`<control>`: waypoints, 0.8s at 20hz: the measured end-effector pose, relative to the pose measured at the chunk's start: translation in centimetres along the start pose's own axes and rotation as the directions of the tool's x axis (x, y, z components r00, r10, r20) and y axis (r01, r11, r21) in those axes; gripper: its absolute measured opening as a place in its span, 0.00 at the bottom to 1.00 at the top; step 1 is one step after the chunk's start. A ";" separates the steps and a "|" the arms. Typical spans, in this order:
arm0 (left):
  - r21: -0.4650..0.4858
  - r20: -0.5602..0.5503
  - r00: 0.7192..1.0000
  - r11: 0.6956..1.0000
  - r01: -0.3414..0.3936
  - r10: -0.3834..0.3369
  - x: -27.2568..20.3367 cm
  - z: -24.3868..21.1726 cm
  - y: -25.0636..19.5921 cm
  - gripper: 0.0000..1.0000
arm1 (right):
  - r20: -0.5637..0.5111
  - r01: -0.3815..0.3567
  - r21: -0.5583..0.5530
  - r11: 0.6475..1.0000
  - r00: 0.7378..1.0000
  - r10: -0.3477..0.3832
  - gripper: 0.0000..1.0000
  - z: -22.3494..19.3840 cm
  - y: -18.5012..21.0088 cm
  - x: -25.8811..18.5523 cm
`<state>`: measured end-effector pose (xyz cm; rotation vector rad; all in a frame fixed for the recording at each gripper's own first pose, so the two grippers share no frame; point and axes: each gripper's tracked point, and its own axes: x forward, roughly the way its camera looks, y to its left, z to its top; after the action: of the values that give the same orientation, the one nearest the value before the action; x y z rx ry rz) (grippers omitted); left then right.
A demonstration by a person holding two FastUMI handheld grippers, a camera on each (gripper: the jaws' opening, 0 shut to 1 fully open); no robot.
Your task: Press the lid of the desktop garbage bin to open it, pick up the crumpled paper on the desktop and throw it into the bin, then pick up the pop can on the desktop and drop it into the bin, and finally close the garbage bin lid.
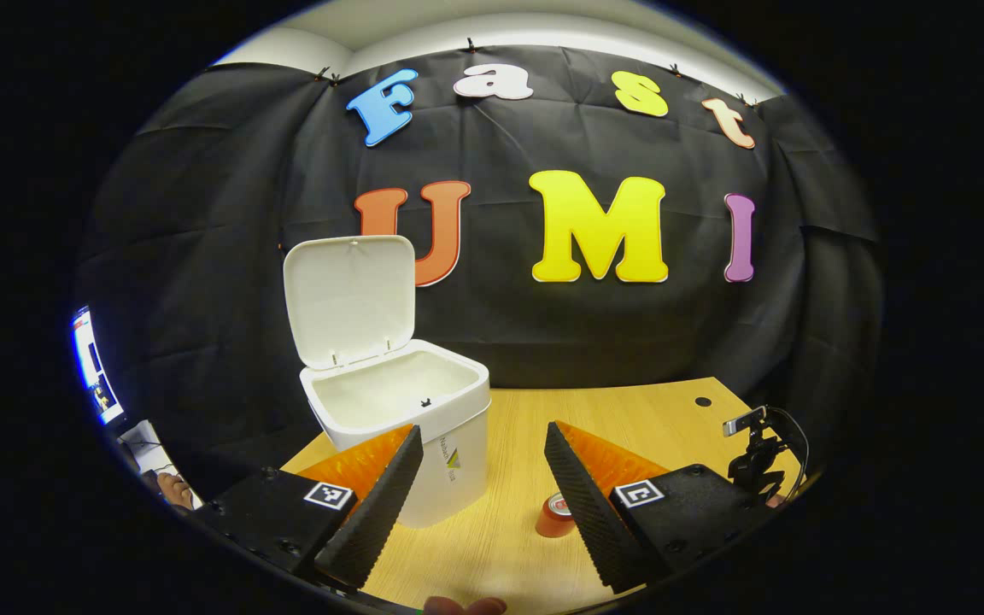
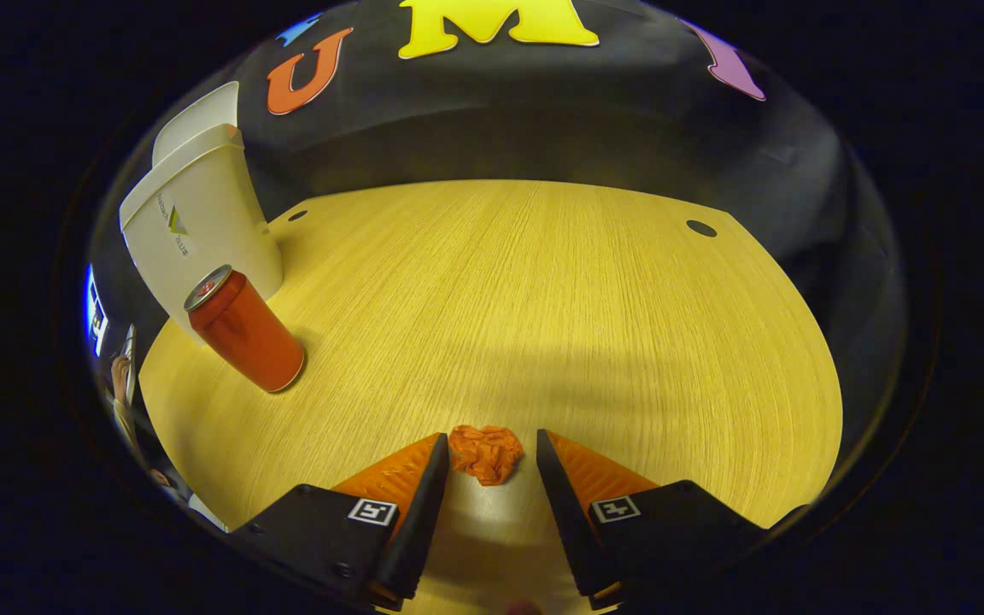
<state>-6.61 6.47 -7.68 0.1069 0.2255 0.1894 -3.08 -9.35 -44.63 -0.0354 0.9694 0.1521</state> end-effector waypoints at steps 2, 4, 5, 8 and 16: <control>-0.014 -0.005 1.000 1.000 -0.012 0.012 -0.3 -0.2 0.4 0.95 | -0.022 0.015 -0.012 1.000 1.000 -0.015 0.54 -0.3 -0.2 -0.1; -0.023 -0.008 1.000 1.000 -0.021 0.021 -0.2 -0.2 0.8 0.95 | -0.034 0.020 -0.011 1.000 0.999 -0.020 0.39 -0.3 -0.2 -0.1; -0.027 -0.009 1.000 0.999 -0.023 0.023 -0.3 -0.3 1.0 0.95 | -0.045 0.019 -0.014 1.000 0.999 -0.020 0.35 -0.4 -0.2 -0.1; -0.048 -0.011 1.000 0.998 -0.028 0.027 -0.2 -0.2 1.4 0.95 | -0.050 0.021 -0.030 0.999 0.998 -0.022 0.21 0.2 -0.2 -0.4; -0.078 0.002 1.000 0.997 -0.021 0.021 0.5 0.0 2.4 0.95 | 0.059 -0.087 0.005 0.996 0.994 0.087 0.10 7.3 4.3 -5.7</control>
<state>-6.57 8.89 -7.52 0.0315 0.2136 0.2188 -0.88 -5.02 -35.69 0.0182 0.9128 0.2287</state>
